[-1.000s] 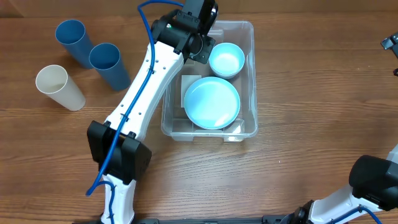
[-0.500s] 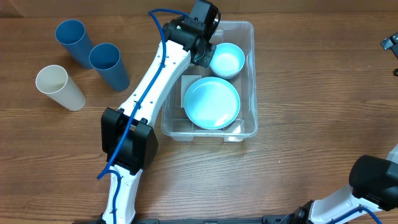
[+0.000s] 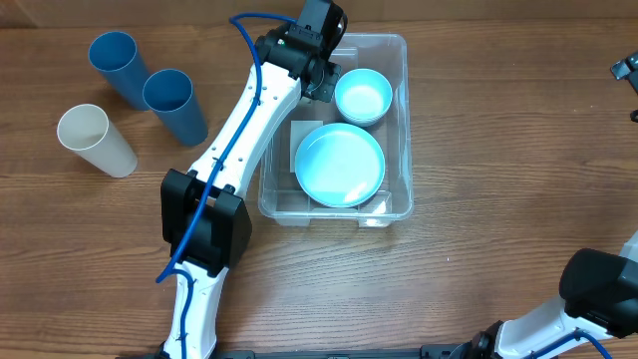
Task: Pack container
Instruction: 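Lift the beige cup with the left gripper and carry it over the bin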
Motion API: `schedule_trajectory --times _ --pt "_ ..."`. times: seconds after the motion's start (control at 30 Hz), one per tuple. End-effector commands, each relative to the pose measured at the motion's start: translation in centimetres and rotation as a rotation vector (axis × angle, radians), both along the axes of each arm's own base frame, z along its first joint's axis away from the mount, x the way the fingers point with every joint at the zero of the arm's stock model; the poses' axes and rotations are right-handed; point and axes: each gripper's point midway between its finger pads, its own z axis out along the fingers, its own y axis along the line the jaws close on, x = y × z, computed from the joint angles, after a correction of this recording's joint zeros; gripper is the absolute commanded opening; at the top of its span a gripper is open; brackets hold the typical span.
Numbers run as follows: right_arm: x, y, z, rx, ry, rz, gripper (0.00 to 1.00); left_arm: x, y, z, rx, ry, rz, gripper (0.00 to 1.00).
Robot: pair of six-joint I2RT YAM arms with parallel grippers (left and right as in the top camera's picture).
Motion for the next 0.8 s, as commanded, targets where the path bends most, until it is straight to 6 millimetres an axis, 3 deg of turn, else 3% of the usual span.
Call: schedule_trajectory --times 0.0,0.53,0.77 --pt "-0.1 -0.2 0.9 -0.02 -0.02 -0.007 1.0 0.9 0.5 -0.2 -0.001 -0.018 0.031 0.41" --pt "-0.1 -0.2 0.9 -0.02 -0.02 -0.007 1.0 4.2 0.9 2.2 0.017 -0.194 0.088 0.63" --pt "-0.1 -0.2 0.9 -0.02 -0.02 -0.007 1.0 4.4 0.9 2.4 0.016 -0.205 0.091 0.56"
